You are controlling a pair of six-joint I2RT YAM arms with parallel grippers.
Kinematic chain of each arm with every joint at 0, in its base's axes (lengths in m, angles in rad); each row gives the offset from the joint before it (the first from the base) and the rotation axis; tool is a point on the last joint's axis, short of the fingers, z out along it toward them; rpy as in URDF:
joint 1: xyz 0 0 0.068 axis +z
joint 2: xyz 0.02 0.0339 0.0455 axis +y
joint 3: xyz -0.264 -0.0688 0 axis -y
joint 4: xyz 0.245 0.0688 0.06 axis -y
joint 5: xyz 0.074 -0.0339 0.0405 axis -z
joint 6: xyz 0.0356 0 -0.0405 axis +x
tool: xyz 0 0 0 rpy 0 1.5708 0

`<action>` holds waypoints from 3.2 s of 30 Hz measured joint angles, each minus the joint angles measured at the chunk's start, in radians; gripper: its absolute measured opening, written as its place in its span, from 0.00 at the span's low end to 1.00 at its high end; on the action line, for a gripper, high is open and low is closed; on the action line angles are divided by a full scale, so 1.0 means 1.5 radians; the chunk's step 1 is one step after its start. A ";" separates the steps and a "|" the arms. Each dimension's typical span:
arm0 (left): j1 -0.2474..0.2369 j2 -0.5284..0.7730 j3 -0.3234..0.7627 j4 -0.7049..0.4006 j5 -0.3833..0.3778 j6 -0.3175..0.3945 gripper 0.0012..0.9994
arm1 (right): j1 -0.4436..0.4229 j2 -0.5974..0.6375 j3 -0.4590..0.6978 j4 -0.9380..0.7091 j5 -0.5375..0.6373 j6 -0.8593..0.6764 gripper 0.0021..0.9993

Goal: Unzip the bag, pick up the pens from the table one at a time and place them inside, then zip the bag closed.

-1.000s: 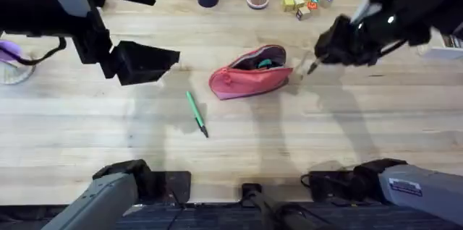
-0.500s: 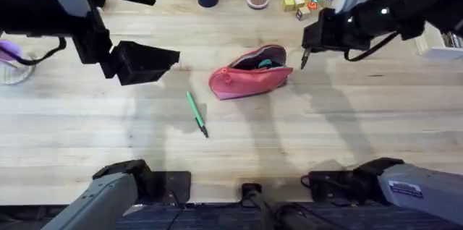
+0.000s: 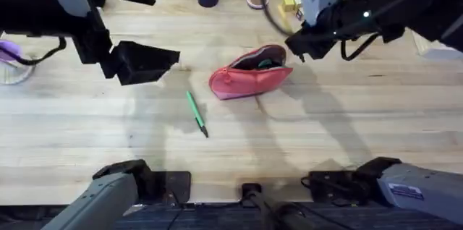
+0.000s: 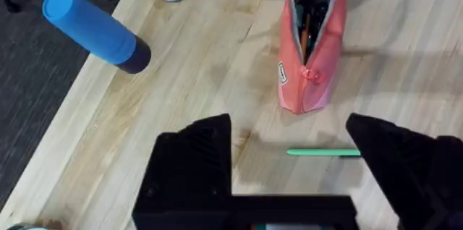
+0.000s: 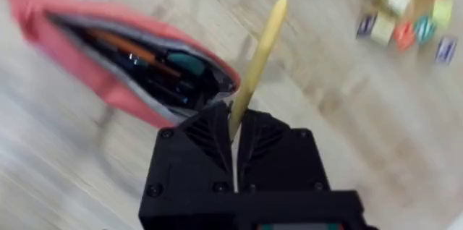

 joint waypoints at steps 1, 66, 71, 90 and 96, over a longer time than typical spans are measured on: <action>0.000 0.000 0.000 0.000 0.000 0.000 0.99 | 0.004 0.000 0.000 0.000 0.000 -0.036 0.03; 0.000 0.000 0.000 -0.001 0.003 0.000 0.99 | 0.119 0.158 0.000 0.051 -0.016 -0.684 0.03; 0.000 0.000 0.000 -0.001 0.003 0.000 0.99 | 0.132 0.158 0.000 0.066 -0.026 -0.680 0.07; 0.000 0.000 0.000 -0.033 0.003 0.000 0.99 | 0.131 0.147 0.000 0.069 -0.033 -0.591 1.00; 0.000 0.000 0.000 -0.033 0.002 -0.038 0.99 | 0.127 0.094 0.000 0.069 -0.033 -0.493 1.00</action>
